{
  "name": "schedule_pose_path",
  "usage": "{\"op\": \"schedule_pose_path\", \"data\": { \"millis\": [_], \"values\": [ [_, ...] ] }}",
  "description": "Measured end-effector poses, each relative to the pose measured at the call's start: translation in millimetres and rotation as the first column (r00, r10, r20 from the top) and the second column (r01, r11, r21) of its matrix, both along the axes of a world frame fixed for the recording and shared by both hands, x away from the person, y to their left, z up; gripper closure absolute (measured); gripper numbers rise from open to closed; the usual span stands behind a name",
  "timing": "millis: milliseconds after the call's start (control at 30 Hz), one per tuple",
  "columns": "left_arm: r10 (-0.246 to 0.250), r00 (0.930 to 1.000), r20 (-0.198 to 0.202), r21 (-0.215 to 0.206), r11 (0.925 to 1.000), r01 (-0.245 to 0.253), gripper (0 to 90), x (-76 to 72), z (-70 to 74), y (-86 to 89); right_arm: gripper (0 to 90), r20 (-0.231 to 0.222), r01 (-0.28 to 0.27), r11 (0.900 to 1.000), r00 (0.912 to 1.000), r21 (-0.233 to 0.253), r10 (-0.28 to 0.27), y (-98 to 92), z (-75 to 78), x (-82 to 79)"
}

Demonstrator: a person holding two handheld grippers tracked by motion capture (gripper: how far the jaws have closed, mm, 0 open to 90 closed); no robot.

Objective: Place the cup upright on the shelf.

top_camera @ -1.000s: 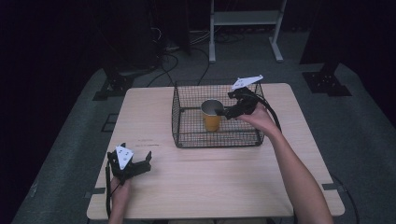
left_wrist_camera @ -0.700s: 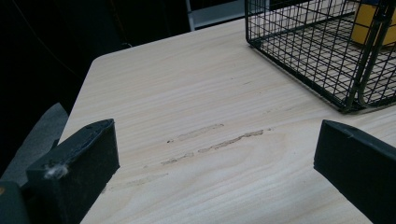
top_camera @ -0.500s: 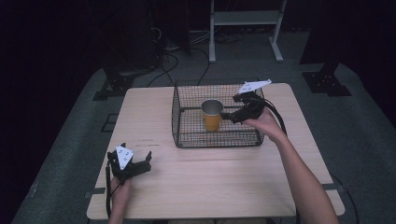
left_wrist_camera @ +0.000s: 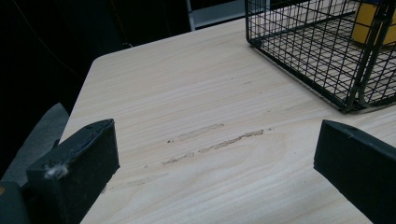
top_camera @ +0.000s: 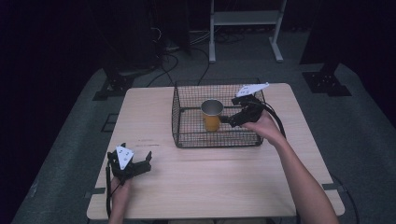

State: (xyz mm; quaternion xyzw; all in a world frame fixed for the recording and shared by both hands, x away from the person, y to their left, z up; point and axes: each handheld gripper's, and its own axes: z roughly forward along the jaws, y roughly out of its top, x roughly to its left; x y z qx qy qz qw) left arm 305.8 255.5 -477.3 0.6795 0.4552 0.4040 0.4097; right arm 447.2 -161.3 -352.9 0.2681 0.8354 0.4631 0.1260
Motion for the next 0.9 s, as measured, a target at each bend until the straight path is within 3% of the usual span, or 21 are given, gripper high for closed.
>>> {"op": "schedule_pose_path", "data": {
  "millis": [633, 900],
  "values": [
    [0.002, 1.0000, 0.000, 0.002, 1.0000, -0.002, 0.0, 0.1, -0.1, -0.4, 2.3, 0.044, -0.015, 0.999, 0.9989, 0.034, 0.013, -12.8, 4.3, -43.9],
    [0.002, 1.0000, 0.000, 0.004, 1.0000, -0.002, 0.0, 0.1, -0.2, -0.6, 2.4, 0.041, -0.025, 0.999, 0.9989, 0.025, 0.024, -20.0, -6.1, -62.2]
  ]
}}
